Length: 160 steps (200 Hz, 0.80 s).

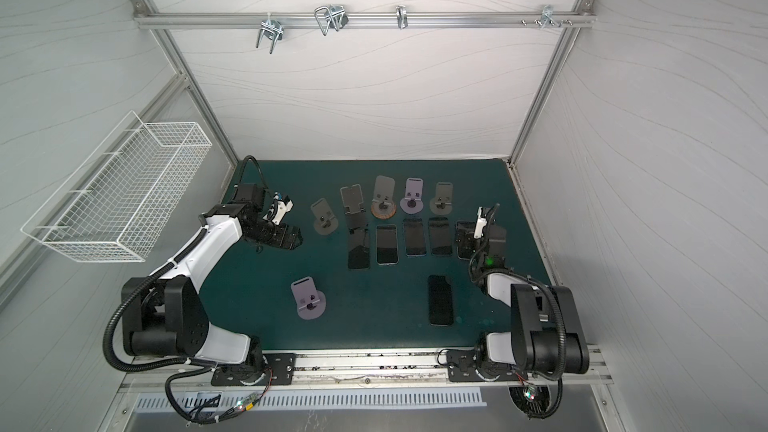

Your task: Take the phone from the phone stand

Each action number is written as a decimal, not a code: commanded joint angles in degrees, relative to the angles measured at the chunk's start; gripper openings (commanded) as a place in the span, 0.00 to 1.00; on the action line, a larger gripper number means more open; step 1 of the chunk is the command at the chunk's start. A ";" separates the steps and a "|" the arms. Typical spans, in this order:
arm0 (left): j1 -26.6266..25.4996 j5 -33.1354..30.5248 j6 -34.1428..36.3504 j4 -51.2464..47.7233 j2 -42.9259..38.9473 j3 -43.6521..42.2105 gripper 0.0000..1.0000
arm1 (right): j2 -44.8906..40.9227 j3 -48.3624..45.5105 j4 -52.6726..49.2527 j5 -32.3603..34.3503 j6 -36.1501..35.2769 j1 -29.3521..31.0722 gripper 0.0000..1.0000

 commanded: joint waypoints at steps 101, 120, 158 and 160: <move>0.10 -13.02 -12.89 85.35 -0.66 -37.40 1.00 | 11.40 3.72 6.58 7.55 -1.90 5.68 0.99; -1.27 -14.74 -11.10 103.28 6.09 -42.22 1.00 | 11.41 3.67 6.67 7.62 -2.00 5.68 0.99; -2.00 -19.61 -12.60 91.57 4.71 -37.80 1.00 | 11.40 3.73 6.60 7.61 -1.99 5.68 0.99; -2.02 -19.60 -12.63 91.00 4.51 -37.66 1.00 | 11.44 3.73 6.57 7.72 -2.02 5.68 0.99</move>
